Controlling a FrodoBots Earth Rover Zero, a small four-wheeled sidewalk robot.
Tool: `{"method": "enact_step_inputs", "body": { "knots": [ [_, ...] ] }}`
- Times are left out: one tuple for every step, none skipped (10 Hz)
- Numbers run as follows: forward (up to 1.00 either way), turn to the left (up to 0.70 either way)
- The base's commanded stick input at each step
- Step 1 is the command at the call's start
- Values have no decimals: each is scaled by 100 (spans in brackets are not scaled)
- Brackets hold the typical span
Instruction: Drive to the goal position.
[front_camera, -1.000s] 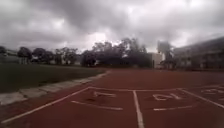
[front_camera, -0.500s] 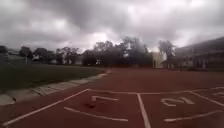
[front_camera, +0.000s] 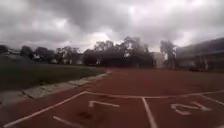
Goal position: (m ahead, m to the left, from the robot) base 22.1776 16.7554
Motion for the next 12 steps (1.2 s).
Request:
{"method": "enact_step_inputs", "body": {
  "knots": [
    [70,0],
    [70,0],
    [70,0],
    [70,0],
    [70,0],
    [70,0],
    [70,0],
    [70,0],
    [70,0],
    [70,-35],
    [70,-35],
    [70,-35]
  ]
}}
